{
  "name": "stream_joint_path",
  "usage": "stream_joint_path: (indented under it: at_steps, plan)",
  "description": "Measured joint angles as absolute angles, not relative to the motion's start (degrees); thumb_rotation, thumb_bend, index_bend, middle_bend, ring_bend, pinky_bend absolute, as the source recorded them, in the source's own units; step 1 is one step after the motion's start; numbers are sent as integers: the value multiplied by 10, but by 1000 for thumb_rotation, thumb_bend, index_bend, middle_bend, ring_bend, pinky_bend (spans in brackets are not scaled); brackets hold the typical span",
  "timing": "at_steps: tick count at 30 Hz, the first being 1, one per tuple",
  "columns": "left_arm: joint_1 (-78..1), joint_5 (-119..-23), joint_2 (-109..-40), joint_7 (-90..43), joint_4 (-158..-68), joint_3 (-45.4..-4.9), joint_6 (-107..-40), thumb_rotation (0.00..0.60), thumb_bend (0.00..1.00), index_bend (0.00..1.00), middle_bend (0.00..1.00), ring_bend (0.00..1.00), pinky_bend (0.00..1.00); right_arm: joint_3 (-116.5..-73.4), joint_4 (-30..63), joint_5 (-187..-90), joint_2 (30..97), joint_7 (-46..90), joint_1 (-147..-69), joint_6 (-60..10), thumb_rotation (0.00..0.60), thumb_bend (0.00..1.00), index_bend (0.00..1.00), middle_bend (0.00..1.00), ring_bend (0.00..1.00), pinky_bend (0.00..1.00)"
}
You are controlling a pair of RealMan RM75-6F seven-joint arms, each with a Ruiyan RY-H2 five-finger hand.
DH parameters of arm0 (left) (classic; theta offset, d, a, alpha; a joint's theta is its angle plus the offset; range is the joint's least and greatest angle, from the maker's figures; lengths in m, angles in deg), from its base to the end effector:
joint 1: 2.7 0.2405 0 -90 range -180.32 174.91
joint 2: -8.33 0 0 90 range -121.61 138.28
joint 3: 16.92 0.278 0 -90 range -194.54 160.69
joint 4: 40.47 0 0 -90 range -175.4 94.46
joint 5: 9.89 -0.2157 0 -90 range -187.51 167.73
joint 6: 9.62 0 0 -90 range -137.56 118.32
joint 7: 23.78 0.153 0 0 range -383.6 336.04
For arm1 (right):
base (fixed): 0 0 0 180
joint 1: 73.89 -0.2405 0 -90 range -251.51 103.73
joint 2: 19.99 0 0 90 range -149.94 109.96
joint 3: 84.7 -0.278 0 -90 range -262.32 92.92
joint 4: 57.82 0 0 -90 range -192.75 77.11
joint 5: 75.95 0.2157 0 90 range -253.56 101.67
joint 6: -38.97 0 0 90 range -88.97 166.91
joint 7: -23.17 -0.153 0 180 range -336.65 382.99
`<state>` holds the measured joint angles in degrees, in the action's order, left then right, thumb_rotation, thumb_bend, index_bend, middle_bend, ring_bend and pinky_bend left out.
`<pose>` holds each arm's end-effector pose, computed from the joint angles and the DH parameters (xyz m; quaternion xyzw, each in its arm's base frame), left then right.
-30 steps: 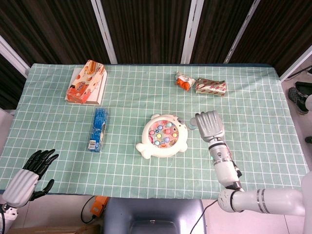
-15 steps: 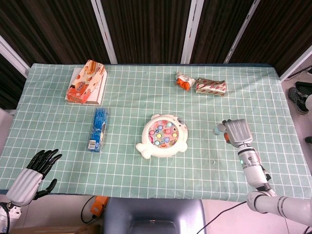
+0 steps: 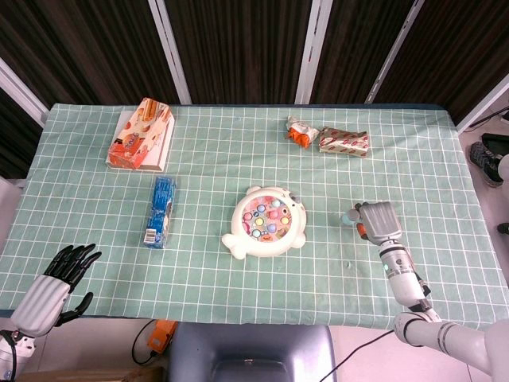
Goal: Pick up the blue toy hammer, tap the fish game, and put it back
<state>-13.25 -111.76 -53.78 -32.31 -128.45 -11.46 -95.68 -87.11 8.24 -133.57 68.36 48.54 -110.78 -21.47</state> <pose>-0.3085 0.1867 0.1472 -0.7057 -0.3520 -0.4194 0.4498 -0.3007 -0.3786 0.0216 0.7125 -0.3141 0.2182 0.5883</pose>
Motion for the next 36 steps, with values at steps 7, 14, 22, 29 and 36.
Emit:
stream_joint_path:
  at_steps: [7, 14, 22, 29, 36]
  plan:
    - [-133, -1118, -538, -321, -1286, -114, -955, 600, 442, 0, 0, 0, 30, -884, 70, -1338, 691, 482, -1104, -191, 600, 590, 792, 637, 740, 749]
    - [-133, -1118, -537, -322, -1285, -114, -955, 600, 442, 0, 0, 0, 31, -893, 59, -1343, 698, 486, -1100, -186, 600, 572, 762, 637, 739, 749]
    - [-133, -1120, -537, -323, -1285, -113, -956, 600, 442, 0, 0, 0, 30, -902, 51, -1342, 701, 489, -1094, -175, 600, 560, 733, 625, 732, 744]
    - [-133, -1120, -537, -322, -1285, -112, -956, 600, 442, 0, 0, 0, 30, -909, 44, -1340, 703, 497, -1091, -170, 600, 544, 655, 567, 716, 738]
    - [-133, -1119, -536, -322, -1286, -112, -955, 600, 442, 0, 0, 0, 30, -915, 42, -1335, 703, 507, -1088, -160, 600, 518, 591, 532, 706, 735]
